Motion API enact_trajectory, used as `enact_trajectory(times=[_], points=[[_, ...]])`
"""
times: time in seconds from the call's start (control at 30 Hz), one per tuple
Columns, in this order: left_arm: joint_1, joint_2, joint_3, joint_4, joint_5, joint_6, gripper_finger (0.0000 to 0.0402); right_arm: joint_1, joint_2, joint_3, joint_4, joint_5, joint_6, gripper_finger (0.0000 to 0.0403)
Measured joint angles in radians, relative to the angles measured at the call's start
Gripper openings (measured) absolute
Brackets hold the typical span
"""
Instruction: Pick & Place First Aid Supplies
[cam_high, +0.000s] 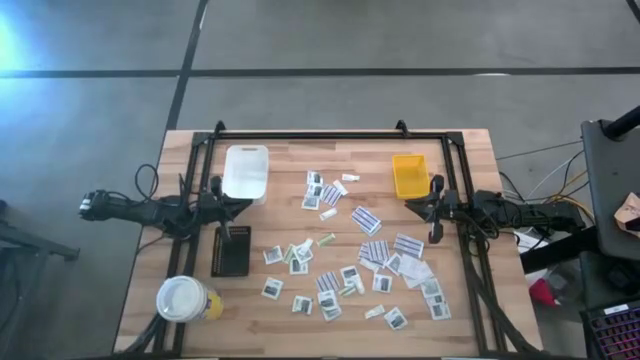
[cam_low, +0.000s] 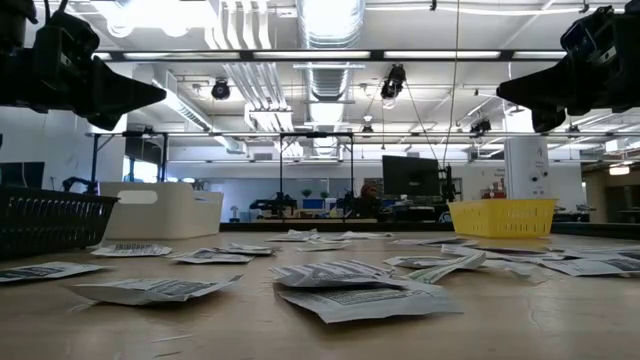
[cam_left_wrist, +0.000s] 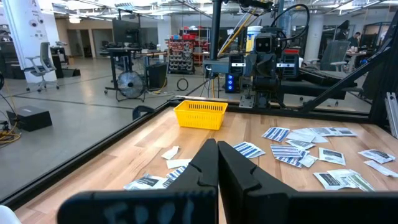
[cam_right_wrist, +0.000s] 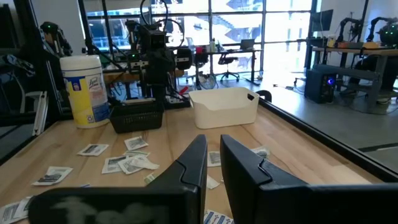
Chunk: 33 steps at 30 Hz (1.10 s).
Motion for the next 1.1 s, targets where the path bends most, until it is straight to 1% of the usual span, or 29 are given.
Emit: enact_trajectory(times=[0.9, 1.1], points=[[0.000, 0.000, 0.000, 0.001, 0.000, 0.000, 0.0000, 0.000, 0.000, 0.000, 0.000, 0.000, 0.000, 0.0043], [0.000, 0.000, 0.000, 0.003, 0.000, 0.039, 0.0000, 0.000, 0.000, 0.000, 0.000, 0.000, 0.000, 0.0043]])
